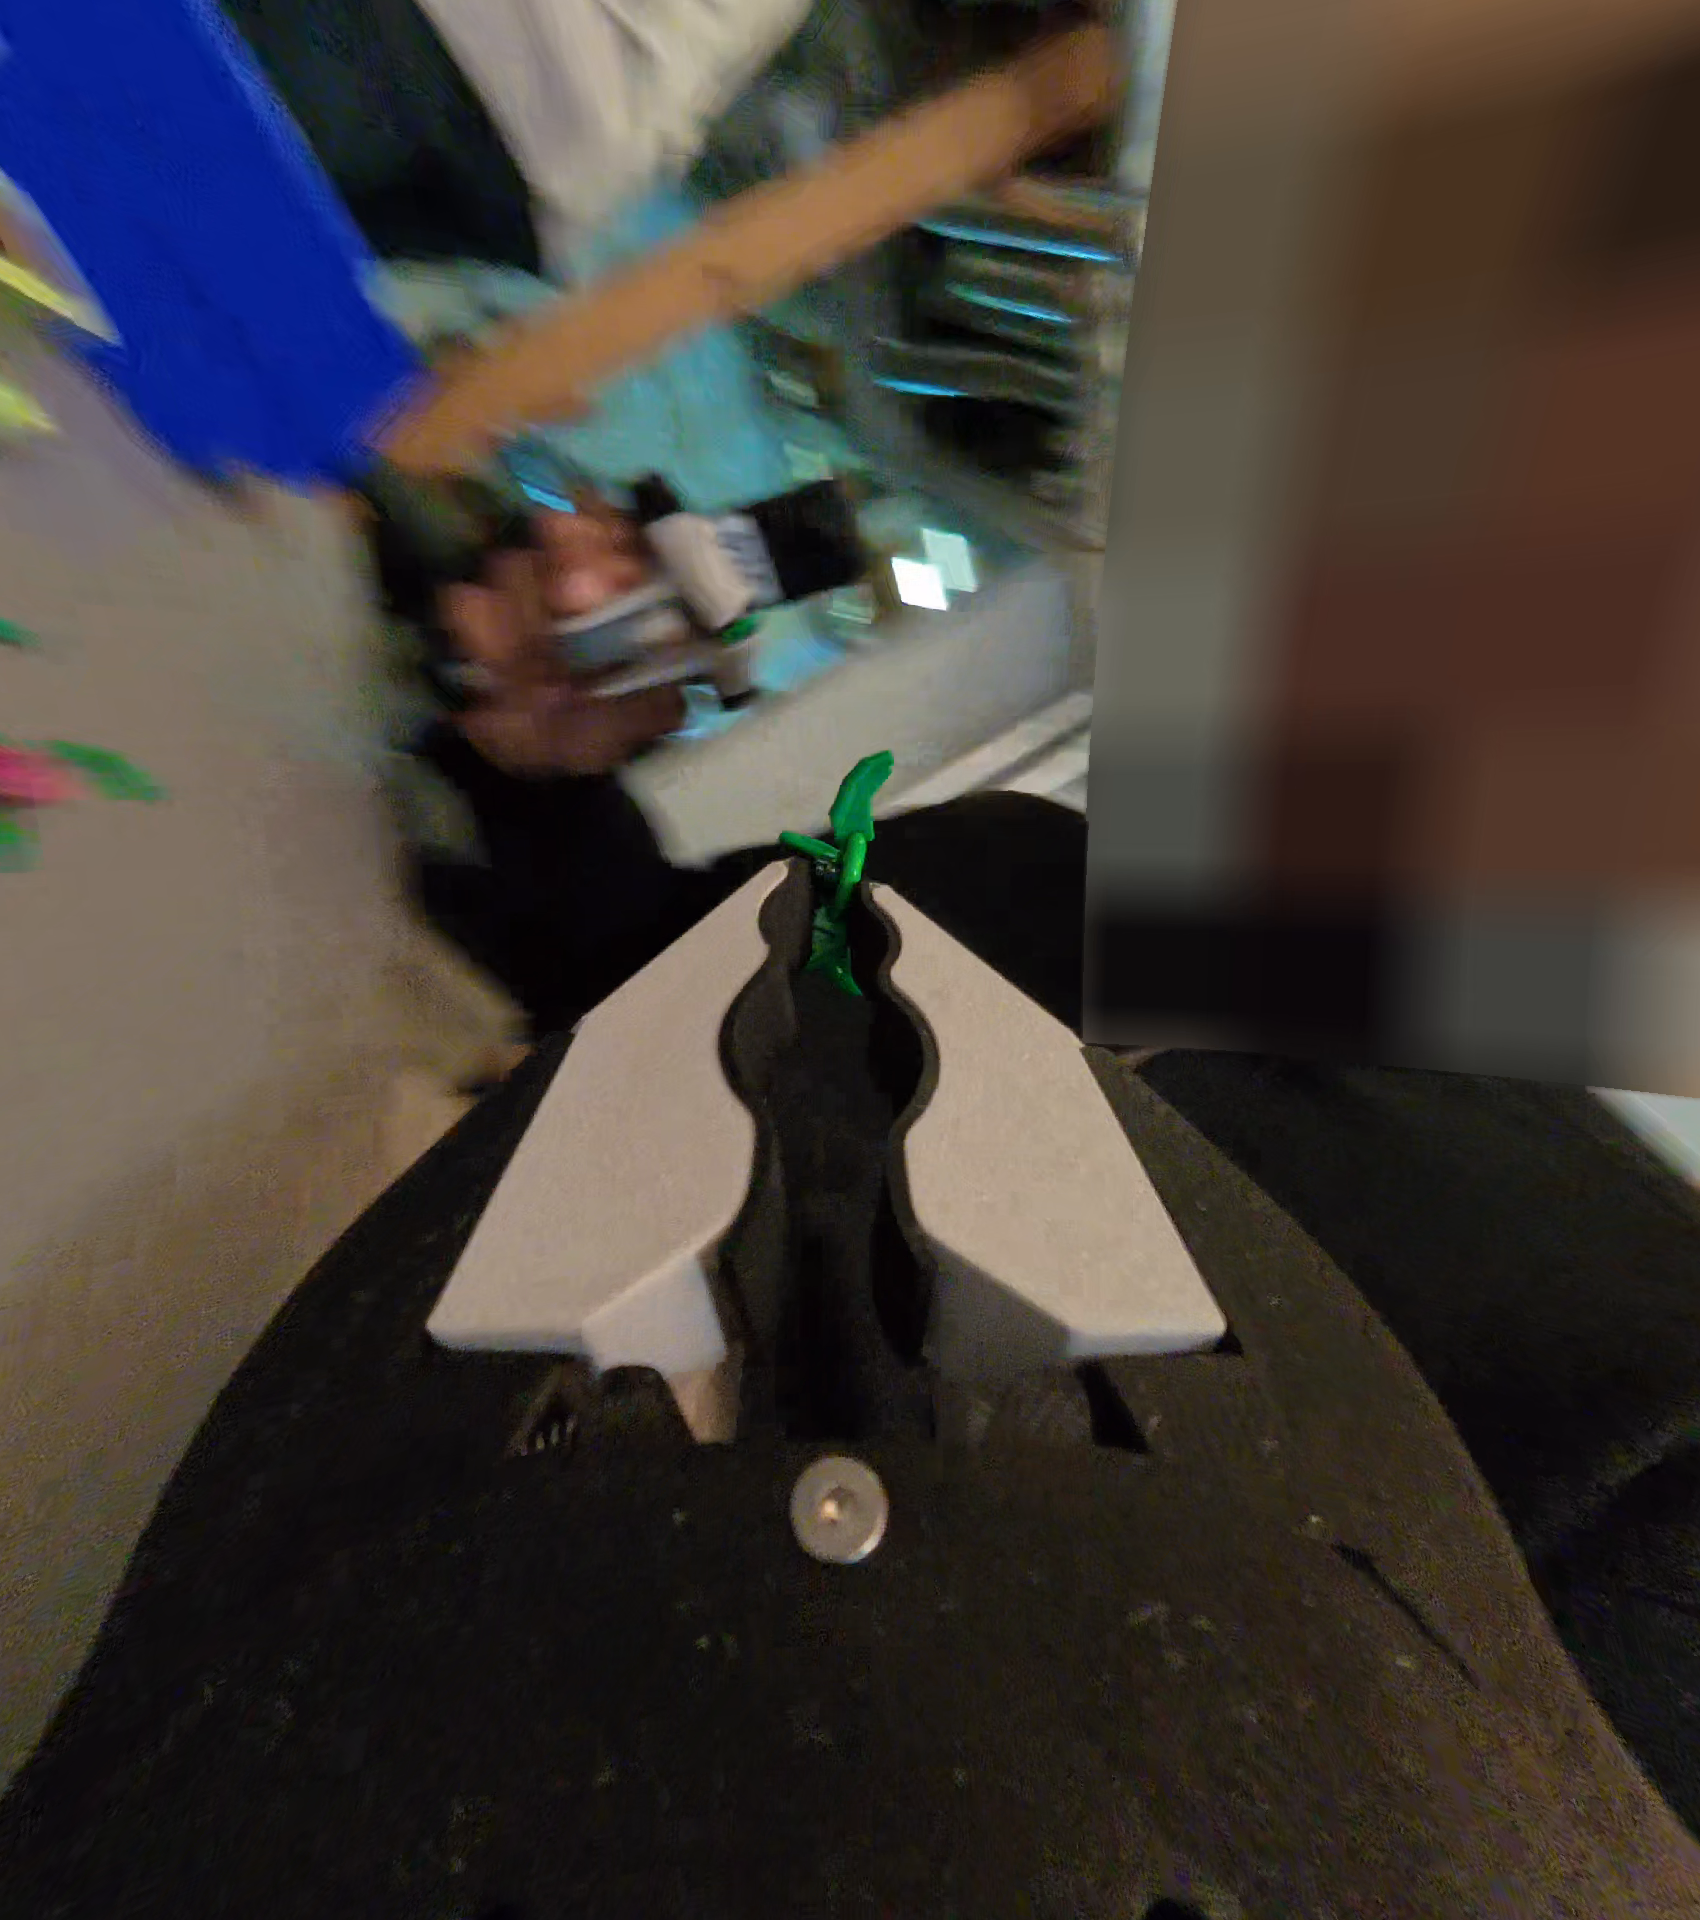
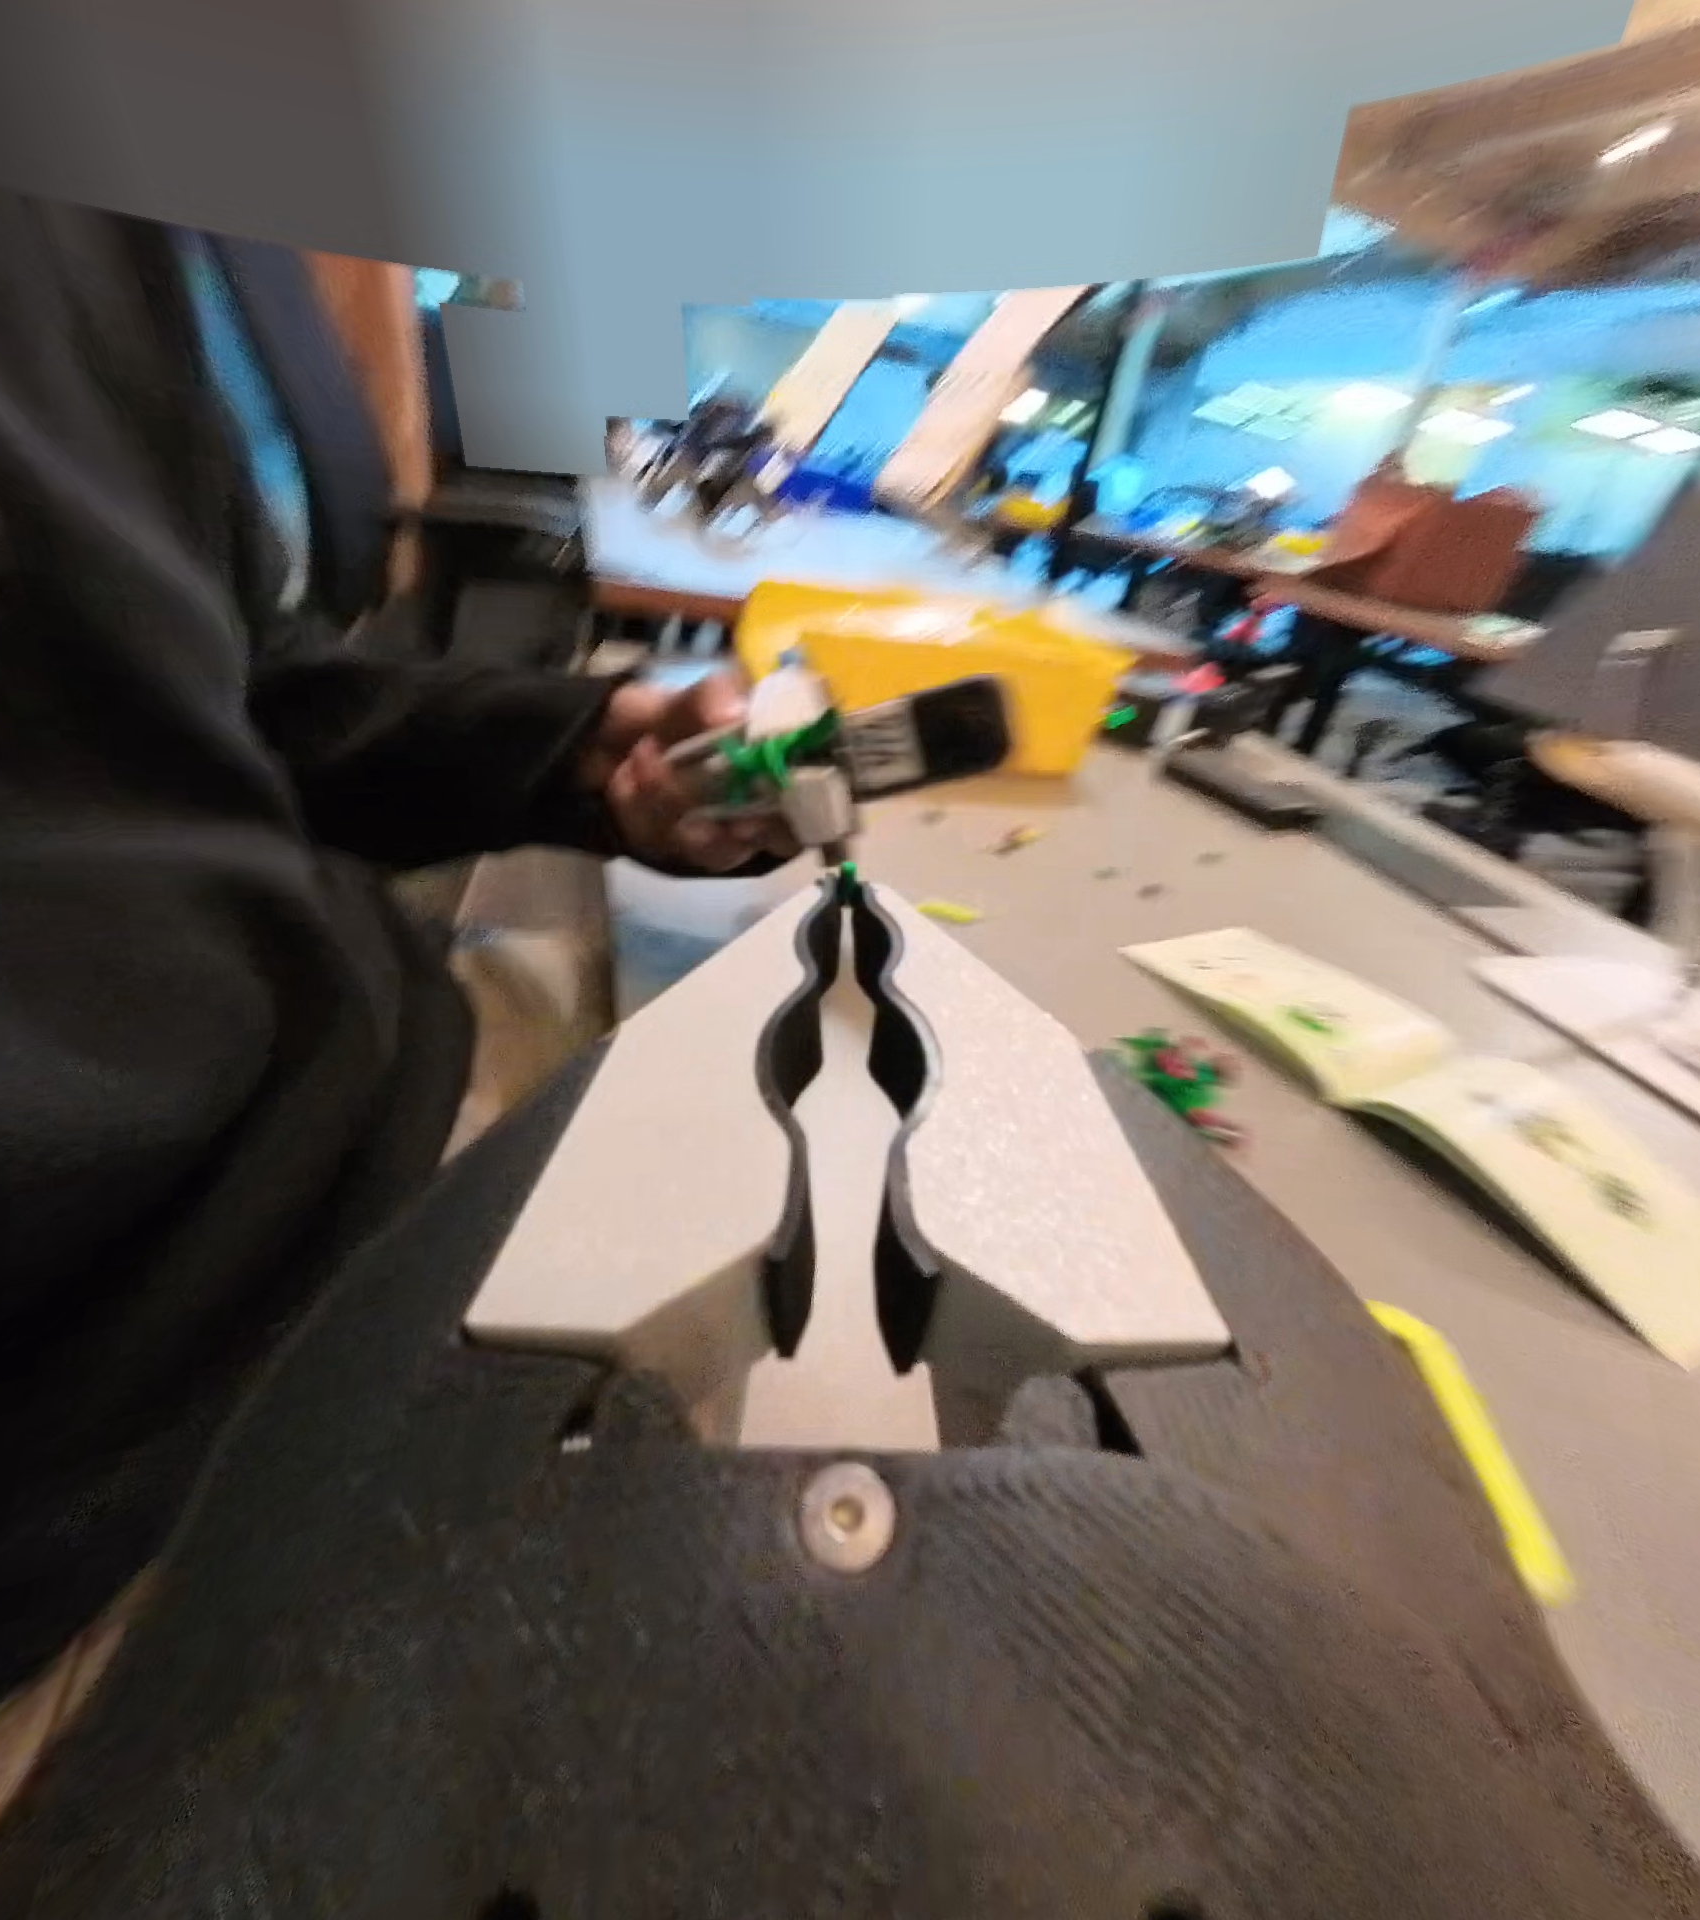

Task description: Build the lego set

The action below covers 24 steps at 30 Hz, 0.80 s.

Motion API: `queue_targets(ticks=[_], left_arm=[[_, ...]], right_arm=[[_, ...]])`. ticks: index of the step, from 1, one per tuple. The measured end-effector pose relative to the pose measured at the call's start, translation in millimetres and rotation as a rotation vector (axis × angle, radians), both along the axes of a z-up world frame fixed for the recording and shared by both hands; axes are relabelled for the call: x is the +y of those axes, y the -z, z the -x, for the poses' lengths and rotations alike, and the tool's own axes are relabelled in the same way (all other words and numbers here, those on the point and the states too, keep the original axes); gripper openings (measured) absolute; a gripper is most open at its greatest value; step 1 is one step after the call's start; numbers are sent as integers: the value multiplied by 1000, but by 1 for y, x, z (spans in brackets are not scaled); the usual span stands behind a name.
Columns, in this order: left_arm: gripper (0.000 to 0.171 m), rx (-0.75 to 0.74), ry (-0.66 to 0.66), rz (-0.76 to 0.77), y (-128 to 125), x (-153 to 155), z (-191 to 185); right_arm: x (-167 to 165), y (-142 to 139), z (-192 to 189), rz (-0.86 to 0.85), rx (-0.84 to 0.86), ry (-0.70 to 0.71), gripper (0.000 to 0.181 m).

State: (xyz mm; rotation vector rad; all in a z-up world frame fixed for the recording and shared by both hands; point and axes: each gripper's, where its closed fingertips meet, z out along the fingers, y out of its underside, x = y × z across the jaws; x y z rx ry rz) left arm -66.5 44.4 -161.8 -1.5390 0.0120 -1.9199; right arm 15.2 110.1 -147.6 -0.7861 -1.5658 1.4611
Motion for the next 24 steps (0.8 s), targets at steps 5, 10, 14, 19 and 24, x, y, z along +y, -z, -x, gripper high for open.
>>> queue_targets(ticks=[5, 10, 14, 19, 24], left_arm=[[6, 308, -199, -39, 18, 15, 19], [6, 616, -332, -125, 43, 30, 13], [6, 1167, -490, -472, 46, 34, 5], [6, 1665, -594, -919, 44, 31, -19], [6, 1839, -617, -1114, 49, 31, -32]], right_arm=[[17, -1, 11, 157, -26, 45, 1], [-10, 13, 43, 674, -266, -131, 0], [-21, 48, 57, 826, -495, -134, 0], [-25, 53, 56, 846, -505, -174, 0], [-37, 54, 52, 687, -509, -170, 0]])
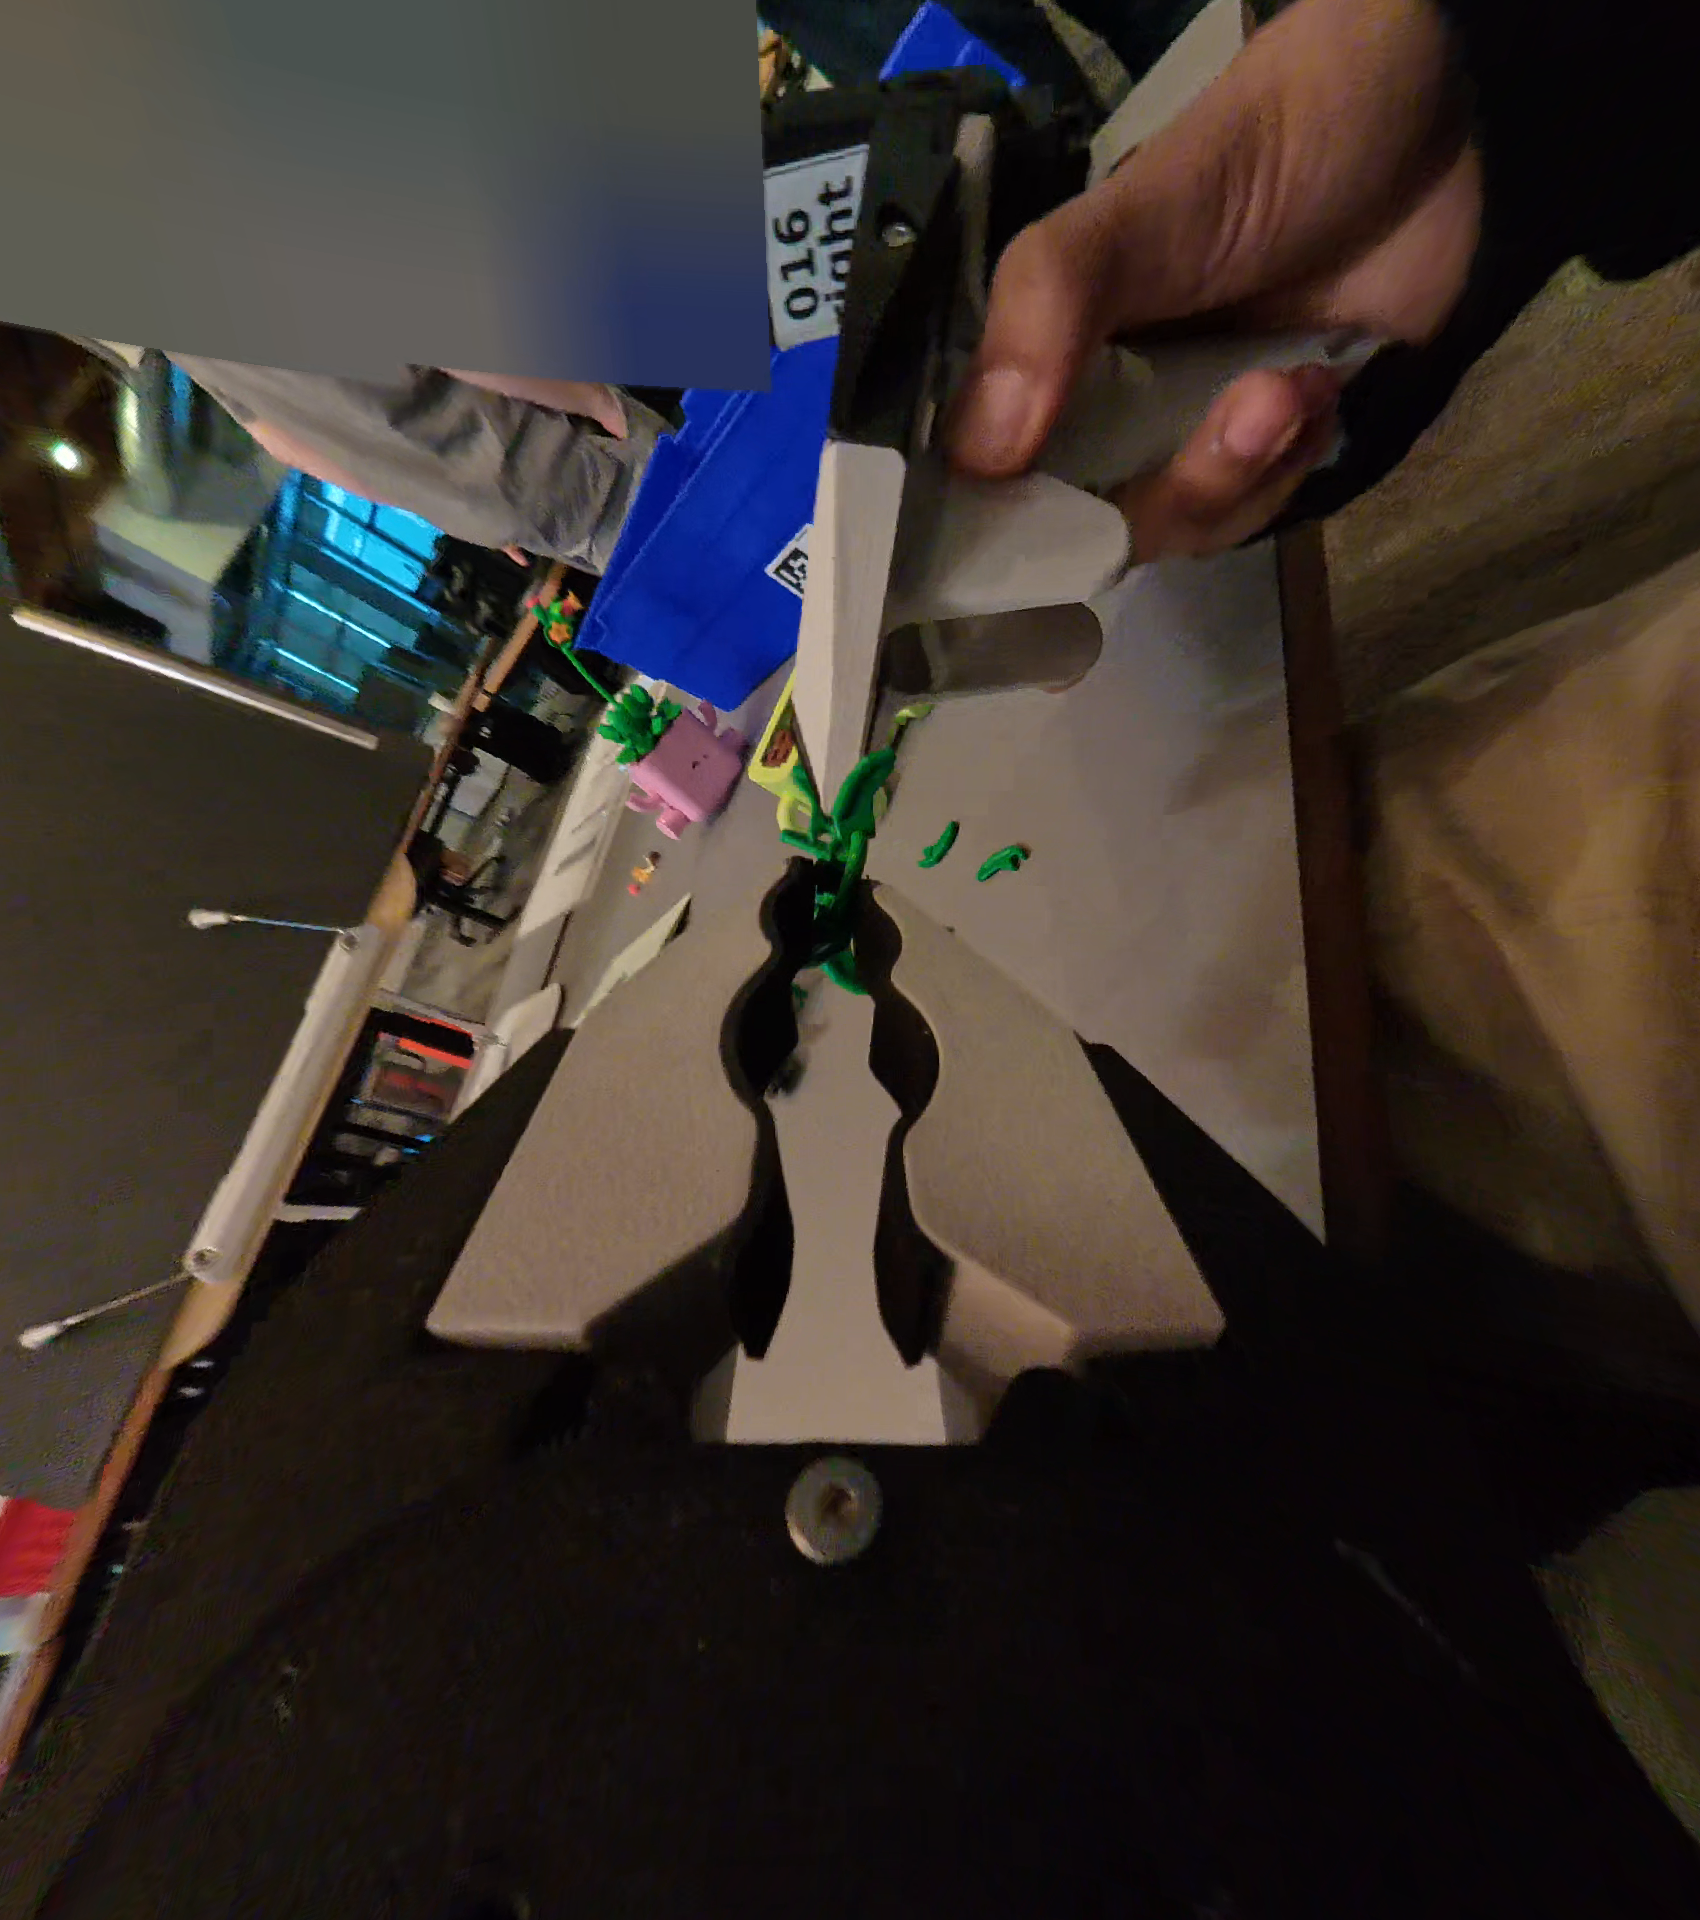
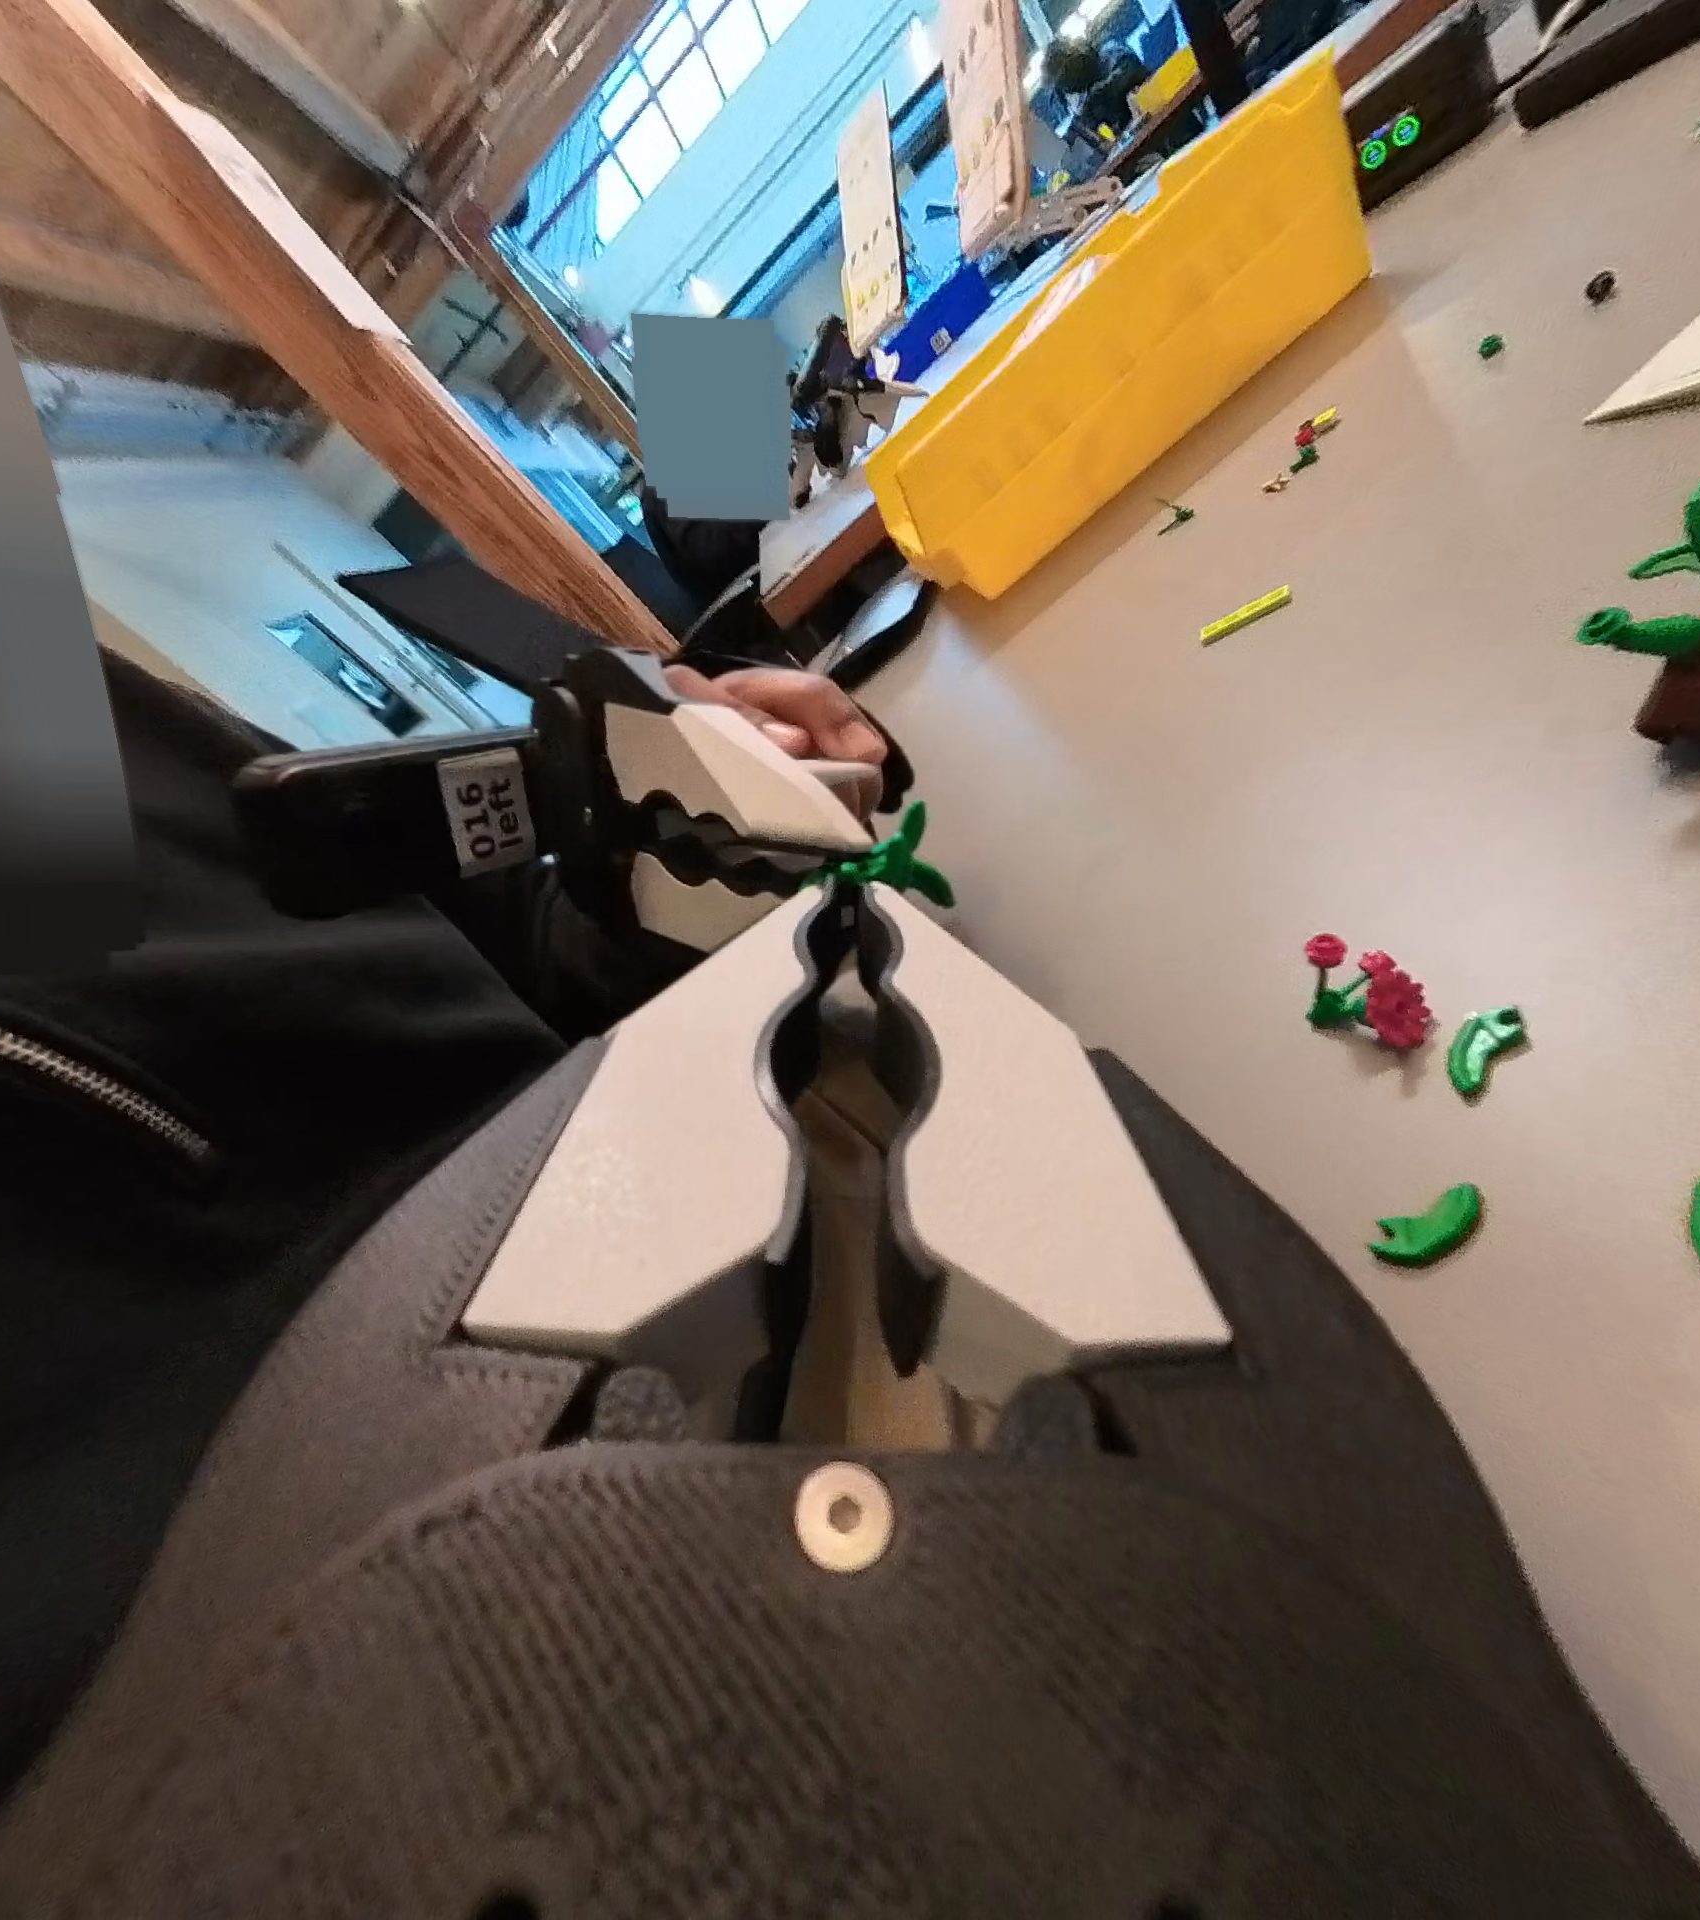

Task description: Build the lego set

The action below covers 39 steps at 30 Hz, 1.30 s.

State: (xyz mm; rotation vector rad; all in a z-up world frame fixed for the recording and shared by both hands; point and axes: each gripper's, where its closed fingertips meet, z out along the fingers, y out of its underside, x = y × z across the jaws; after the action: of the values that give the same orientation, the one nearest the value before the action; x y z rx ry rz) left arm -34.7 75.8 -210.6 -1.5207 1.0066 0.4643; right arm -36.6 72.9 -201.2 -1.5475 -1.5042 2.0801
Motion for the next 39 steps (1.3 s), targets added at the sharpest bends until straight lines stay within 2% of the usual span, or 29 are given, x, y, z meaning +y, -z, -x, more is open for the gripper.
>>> queue_targets(ticks=[8, 21, 30, 39], left_arm=[[6, -21, 12, -14, -1, 0, 0], [6, -183, 72, 89, -3, -4, -7], [5, -234, 117, 147, 0, -9, -10], [5, -263, 97, 223, 7, -8, -10]], right_arm=[[5, 4, -5, -67, 16, -16, 0], [-4, 1, -7, 18, 44, -96, 0], [-9, 2, -10, 32, 42, -135, 0], [-8, 9, -10, 44, 1, -144, 0]])
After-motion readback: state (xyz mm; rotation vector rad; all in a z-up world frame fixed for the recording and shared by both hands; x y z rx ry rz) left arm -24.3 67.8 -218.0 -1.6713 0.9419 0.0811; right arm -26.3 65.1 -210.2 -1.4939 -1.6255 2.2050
